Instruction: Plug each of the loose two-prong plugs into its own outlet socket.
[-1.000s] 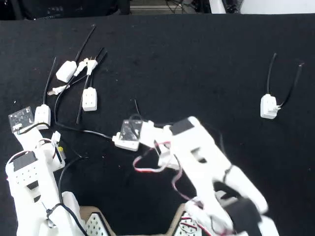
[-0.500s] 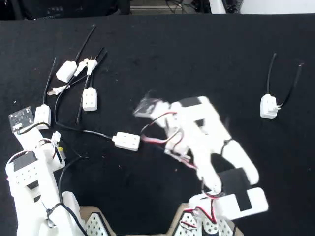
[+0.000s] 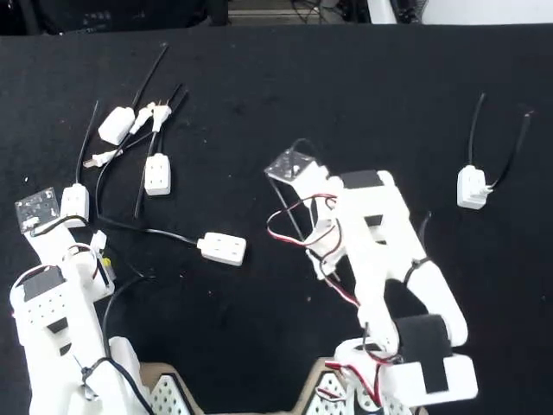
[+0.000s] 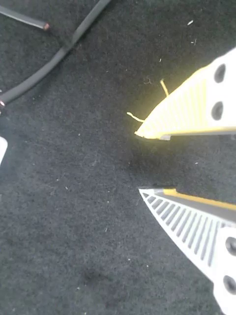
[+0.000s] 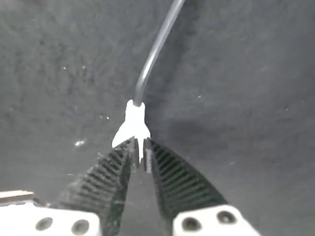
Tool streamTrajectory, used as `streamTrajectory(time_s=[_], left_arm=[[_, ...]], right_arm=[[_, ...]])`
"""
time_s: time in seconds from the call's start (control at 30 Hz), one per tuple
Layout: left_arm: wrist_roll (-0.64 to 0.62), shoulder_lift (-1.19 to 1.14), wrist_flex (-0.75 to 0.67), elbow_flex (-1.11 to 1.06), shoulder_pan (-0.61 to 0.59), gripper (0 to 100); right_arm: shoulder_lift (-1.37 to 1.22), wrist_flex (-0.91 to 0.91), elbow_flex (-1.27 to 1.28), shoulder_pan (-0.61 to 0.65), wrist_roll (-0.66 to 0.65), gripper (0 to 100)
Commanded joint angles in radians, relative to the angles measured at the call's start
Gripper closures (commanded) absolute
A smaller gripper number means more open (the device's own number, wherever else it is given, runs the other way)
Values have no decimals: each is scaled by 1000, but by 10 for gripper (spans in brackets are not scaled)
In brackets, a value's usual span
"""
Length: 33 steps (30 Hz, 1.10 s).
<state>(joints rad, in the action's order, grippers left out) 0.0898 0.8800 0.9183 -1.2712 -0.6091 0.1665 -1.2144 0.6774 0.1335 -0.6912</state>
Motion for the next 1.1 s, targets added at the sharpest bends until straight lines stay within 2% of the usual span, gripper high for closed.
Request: streamTrajectory(time_s=[0.0, 0.13, 0.23, 0.37, 0.6, 0.83, 1.07], left_arm=[[-5, 17, -6, 5, -7, 833], [-5, 17, -6, 5, -7, 833], [-5, 17, -6, 7, -7, 833], [-5, 17, -6, 7, -7, 833], [-5, 17, -6, 4, -7, 833], [-5, 17, -12, 8, -5, 833], [-5, 17, -12, 7, -5, 833]], right_arm=[[56, 51, -22, -29, -325, 923], [53, 52, -25, -112, -646, 798], [51, 54, -1, -135, -821, 780], [61, 92, 54, -109, -954, 780], [62, 281, 142, -32, -1224, 780], [77, 278, 183, 37, -1264, 779], [341, 278, 332, 71, -1267, 779]])
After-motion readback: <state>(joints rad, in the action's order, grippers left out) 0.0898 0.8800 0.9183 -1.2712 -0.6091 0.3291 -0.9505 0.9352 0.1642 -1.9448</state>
